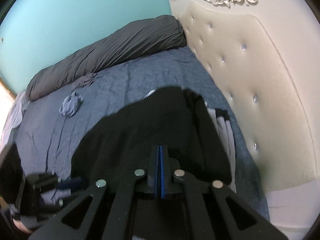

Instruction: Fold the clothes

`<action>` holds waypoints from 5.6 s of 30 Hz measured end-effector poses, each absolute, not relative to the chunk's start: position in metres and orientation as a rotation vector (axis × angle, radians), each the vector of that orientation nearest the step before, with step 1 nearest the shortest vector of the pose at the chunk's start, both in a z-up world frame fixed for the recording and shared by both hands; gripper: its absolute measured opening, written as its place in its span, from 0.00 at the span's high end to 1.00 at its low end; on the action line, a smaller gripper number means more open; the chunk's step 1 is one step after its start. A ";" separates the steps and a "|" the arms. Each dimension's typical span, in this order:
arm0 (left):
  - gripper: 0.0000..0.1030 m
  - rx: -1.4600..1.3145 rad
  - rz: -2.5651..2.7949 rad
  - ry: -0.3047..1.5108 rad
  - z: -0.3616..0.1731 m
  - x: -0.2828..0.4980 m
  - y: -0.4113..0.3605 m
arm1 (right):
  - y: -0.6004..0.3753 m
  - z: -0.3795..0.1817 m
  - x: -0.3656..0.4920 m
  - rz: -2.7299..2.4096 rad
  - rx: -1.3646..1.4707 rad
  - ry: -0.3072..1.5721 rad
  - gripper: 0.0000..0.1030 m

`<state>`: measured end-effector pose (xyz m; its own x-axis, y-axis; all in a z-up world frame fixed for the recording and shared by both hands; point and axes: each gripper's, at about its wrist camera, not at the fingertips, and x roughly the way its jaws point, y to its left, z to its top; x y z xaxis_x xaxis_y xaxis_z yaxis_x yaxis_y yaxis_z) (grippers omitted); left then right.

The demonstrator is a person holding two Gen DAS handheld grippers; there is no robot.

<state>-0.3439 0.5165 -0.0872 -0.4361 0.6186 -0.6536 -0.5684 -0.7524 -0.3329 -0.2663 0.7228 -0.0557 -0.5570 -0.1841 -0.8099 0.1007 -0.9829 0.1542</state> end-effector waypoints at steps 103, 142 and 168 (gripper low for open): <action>0.40 -0.851 2.409 -0.051 0.022 -0.117 0.349 | 0.555 0.009 0.061 -2.990 0.932 -0.300 0.48; 0.00 -0.806 2.419 -0.030 0.014 -0.060 0.306 | 0.529 -0.013 0.132 -3.136 0.929 -0.348 0.03; 0.00 -0.841 2.418 -0.003 -0.002 -0.040 0.298 | 0.527 -0.024 0.158 -3.161 0.979 -0.392 0.01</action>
